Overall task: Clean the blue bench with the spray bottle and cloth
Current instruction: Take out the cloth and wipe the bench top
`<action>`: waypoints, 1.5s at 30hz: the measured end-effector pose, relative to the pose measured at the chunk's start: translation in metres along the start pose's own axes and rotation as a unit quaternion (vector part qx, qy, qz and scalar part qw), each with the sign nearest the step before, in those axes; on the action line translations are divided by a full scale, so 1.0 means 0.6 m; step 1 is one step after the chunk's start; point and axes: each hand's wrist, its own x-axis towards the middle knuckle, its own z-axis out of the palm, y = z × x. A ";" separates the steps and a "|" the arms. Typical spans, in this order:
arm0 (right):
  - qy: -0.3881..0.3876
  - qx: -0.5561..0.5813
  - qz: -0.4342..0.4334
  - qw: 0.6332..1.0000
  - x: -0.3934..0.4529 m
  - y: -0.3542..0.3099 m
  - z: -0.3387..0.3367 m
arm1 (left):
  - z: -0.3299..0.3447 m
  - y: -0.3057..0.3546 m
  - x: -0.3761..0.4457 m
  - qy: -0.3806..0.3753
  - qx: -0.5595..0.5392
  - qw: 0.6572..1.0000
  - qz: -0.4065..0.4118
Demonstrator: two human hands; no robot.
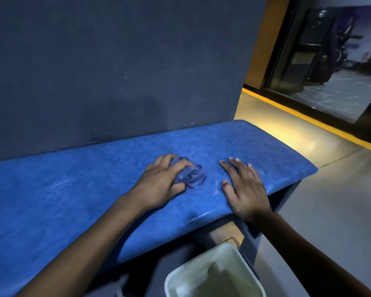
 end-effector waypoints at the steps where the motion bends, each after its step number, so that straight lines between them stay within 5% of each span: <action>1: 0.000 0.000 0.001 1.000 0.000 0.000 0.001 | -0.006 -0.017 0.004 0.008 0.018 1.000 -0.021; 6: 0.001 -0.004 0.002 1.000 0.001 -0.002 -0.003 | 0.012 -0.033 0.122 0.038 0.030 0.987 -0.154; 10: -0.002 -0.009 0.004 1.000 0.001 0.000 -0.004 | 0.045 0.052 0.127 -0.001 0.021 0.995 -0.094; 15: -0.012 -0.011 -0.003 1.000 -0.002 0.000 -0.009 | 0.007 0.052 -0.031 0.011 0.032 0.999 -0.033; 22: -0.019 -0.023 0.005 1.000 0.000 -0.007 -0.016 | -0.034 -0.067 0.078 0.024 0.083 0.971 -0.221; 28: -0.014 -0.031 0.012 0.999 0.004 -0.017 -0.029 | -0.021 0.019 0.023 -0.022 0.034 0.991 -0.128; 33: -0.110 -0.073 -0.007 0.991 0.030 0.039 -0.021 | -0.094 0.026 -0.155 -0.022 0.015 0.993 -0.112; 38: -0.098 -0.071 -0.034 0.992 0.029 -0.056 -0.025 | -0.147 -0.010 -0.376 0.163 0.023 0.969 -0.182; 42: -0.061 -0.010 -0.168 0.984 0.018 -0.252 -0.003 | -0.100 -0.004 -0.526 0.421 0.039 0.883 -0.203; 45: -0.114 0.084 -0.245 0.959 -0.008 -0.366 0.003 | -0.029 -0.015 -0.612 0.493 0.052 0.834 -0.244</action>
